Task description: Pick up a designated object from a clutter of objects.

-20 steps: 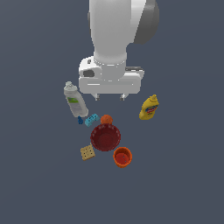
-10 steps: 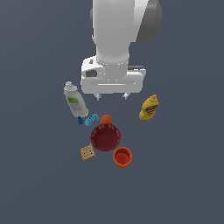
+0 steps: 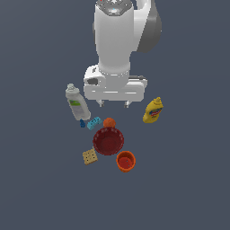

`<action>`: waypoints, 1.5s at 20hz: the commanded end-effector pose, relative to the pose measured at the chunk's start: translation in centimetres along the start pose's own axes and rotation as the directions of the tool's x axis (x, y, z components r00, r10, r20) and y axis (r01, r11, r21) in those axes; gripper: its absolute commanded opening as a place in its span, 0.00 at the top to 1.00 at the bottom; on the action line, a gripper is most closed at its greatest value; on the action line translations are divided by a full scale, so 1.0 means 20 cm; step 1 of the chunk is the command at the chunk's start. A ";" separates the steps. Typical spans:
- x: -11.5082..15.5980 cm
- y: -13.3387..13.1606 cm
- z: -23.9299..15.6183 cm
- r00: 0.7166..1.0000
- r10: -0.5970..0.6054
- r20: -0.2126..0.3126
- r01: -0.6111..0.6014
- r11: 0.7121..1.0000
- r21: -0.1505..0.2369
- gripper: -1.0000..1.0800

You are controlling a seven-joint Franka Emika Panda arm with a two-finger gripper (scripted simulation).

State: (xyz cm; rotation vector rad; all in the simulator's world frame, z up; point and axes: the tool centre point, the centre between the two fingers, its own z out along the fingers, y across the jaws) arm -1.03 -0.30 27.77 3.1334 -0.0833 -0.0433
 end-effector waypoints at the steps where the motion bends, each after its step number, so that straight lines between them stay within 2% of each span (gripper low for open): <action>1: -0.01 0.01 0.06 0.999 0.047 -0.001 -0.047 0.999 0.003 0.04; 7: -0.03 0.03 0.23 0.980 0.200 -0.003 -0.200 0.980 0.012 0.04; 13: -0.08 0.05 0.42 0.929 0.369 -0.003 -0.369 0.929 0.019 0.04; 18: -0.14 0.08 0.57 0.864 0.503 -0.003 -0.503 0.864 0.023 0.04; 26: -0.24 0.13 0.77 0.731 0.682 -0.006 -0.682 0.731 0.026 0.04; 30: -0.29 0.14 0.84 0.674 0.739 -0.008 -0.738 0.674 0.026 0.04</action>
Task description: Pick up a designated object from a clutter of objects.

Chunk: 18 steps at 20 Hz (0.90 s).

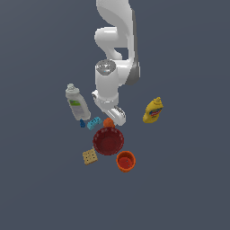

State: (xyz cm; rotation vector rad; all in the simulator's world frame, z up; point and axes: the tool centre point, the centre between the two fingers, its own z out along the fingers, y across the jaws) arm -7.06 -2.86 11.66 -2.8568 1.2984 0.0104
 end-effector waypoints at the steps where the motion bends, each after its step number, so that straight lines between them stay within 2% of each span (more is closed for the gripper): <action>1: -0.01 0.03 0.04 0.999 0.047 -0.003 -0.047 0.999 0.001 0.04; 8: -0.03 0.07 0.09 0.993 0.117 -0.007 -0.117 0.993 0.000 0.04; 18: -0.03 0.07 0.14 0.993 0.121 -0.007 -0.121 0.993 0.000 0.04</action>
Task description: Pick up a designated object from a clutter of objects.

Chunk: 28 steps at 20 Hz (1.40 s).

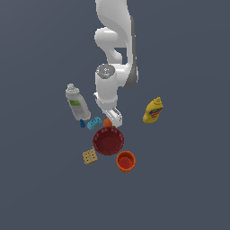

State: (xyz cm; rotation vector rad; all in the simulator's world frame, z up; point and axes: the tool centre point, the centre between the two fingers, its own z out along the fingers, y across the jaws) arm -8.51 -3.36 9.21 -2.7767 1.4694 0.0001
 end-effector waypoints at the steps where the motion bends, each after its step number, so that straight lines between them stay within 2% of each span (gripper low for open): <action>1: 0.00 0.00 0.03 1.000 0.001 0.000 -0.001 1.000 -0.001 0.04; 8: 0.00 0.01 0.17 1.000 0.004 0.000 -0.004 1.000 -0.001 0.04; 14: 0.00 0.01 0.21 1.000 0.005 0.000 -0.005 1.000 0.000 0.04; 15: 0.00 0.01 0.21 1.000 0.005 0.000 -0.005 1.000 0.000 1.00; 24: 0.00 0.01 0.21 1.000 0.005 0.000 -0.005 1.000 0.000 1.00; 25: 0.03 -0.03 0.14 1.000 0.005 -0.017 -0.004 1.000 0.026 1.00; 28: 0.03 -0.03 0.13 1.000 0.005 -0.017 -0.004 1.000 0.026 1.00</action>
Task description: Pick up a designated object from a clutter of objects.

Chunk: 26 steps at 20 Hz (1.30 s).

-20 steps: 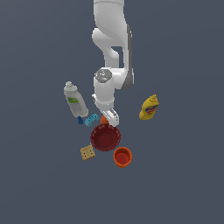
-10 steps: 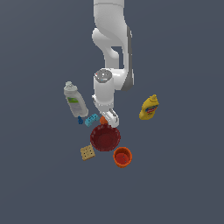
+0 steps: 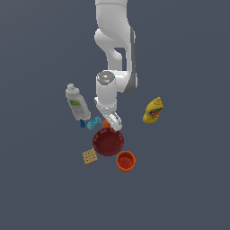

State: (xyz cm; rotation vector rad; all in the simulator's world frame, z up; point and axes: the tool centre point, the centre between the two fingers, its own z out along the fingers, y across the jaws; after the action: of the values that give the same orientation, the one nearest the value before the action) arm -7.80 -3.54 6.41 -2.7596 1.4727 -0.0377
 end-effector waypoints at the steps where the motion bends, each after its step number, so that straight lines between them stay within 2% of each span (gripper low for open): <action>1: 0.00 -0.01 -0.02 1.000 -0.003 -0.002 0.003 1.000 0.003 1.00; 12: 0.09 0.02 -0.26 1.000 -0.002 0.001 0.002 1.000 -0.002 1.00; 26: 0.30 0.08 -0.86 1.000 0.000 0.006 0.000 1.000 -0.013 1.00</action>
State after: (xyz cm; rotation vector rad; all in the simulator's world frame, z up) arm -6.38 -8.95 22.13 -2.7667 1.4766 -0.0207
